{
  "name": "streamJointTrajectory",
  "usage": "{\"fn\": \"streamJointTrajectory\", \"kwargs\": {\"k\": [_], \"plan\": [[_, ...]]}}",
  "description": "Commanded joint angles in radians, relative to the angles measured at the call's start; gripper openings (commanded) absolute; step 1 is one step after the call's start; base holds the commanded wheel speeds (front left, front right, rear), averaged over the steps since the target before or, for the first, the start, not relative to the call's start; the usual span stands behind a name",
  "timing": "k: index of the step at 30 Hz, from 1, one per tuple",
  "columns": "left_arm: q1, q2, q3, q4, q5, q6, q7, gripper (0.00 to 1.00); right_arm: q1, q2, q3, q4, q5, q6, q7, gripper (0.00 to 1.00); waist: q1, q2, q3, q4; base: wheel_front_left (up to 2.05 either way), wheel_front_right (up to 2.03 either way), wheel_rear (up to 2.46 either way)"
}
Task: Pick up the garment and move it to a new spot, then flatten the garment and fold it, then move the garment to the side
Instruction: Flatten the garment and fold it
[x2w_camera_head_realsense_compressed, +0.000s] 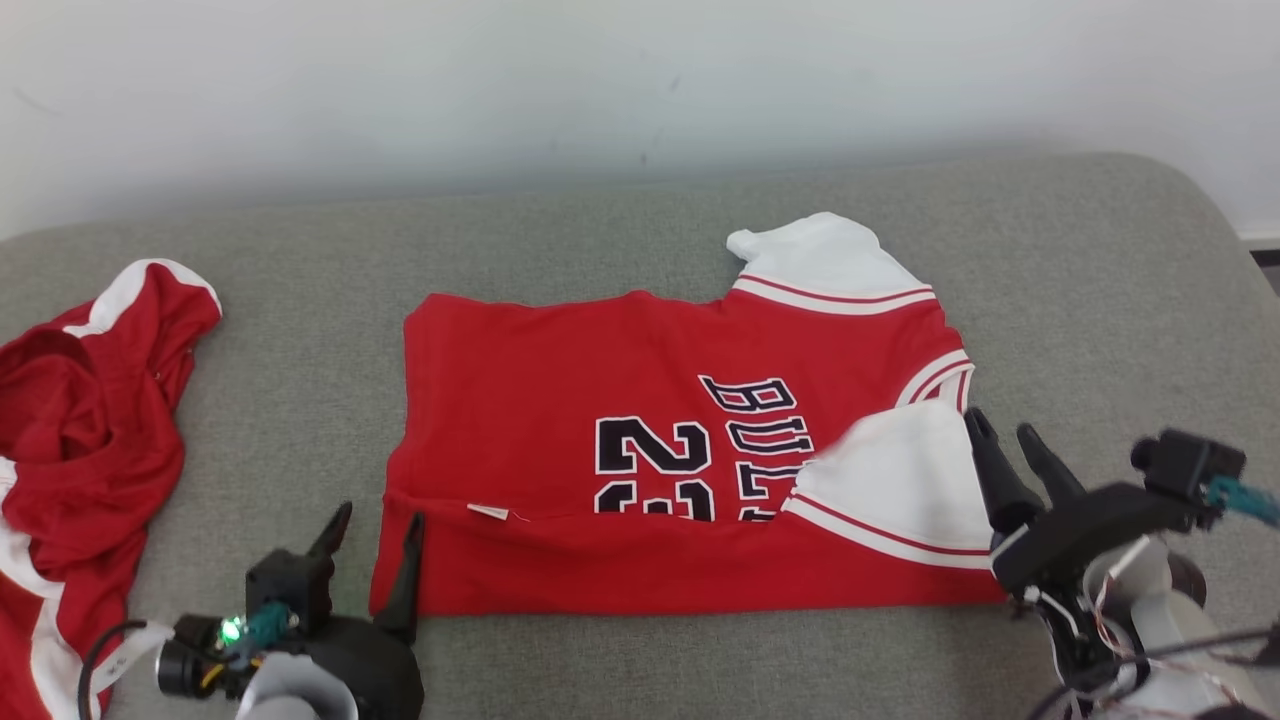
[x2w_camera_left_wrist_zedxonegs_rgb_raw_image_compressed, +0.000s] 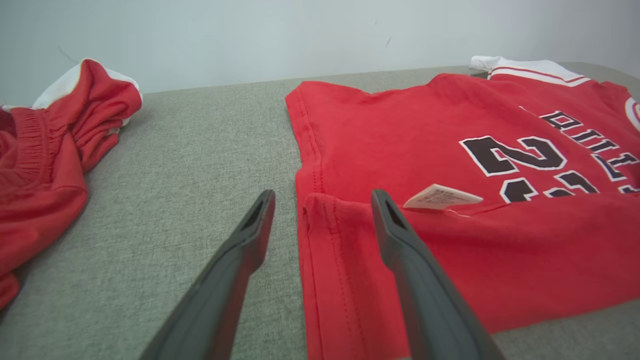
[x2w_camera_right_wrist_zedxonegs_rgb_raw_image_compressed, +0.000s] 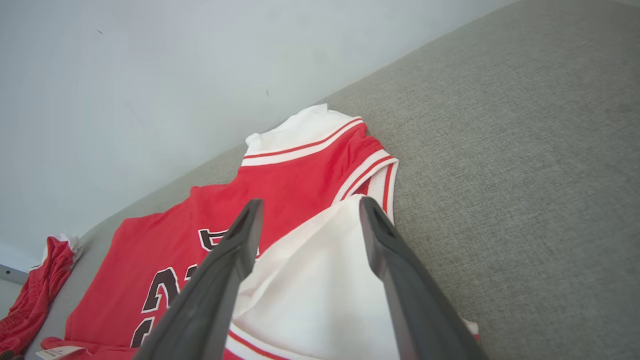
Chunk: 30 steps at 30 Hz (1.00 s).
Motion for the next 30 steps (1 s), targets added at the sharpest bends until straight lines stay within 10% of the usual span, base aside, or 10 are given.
{"fn": "streamJointTrajectory", "kwargs": {"k": [1,14,30], "plan": [[0.044,-0.005,0.005,-0.006,-0.006,0.010,-0.017,1.00,0.052,-0.009,-0.004,-0.015,0.039,0.001,-0.028,1.00,-0.0001,-0.0001,-0.021,0.013,0.00,0.00,0.00],[0.212,-0.002,0.029,-0.138,-0.018,0.058,-0.042,1.00,0.299,-0.066,-0.033,-0.206,-0.030,0.001,-0.065,1.00,-0.0001,-0.0001,-0.026,0.007,0.00,0.00,0.00],[0.188,0.001,0.026,-0.100,-0.029,0.067,-0.026,1.00,0.303,-0.046,-0.078,-0.160,-0.115,0.001,-0.037,1.00,-0.0001,-0.0001,0.013,-0.012,0.00,0.00,0.00]]}}
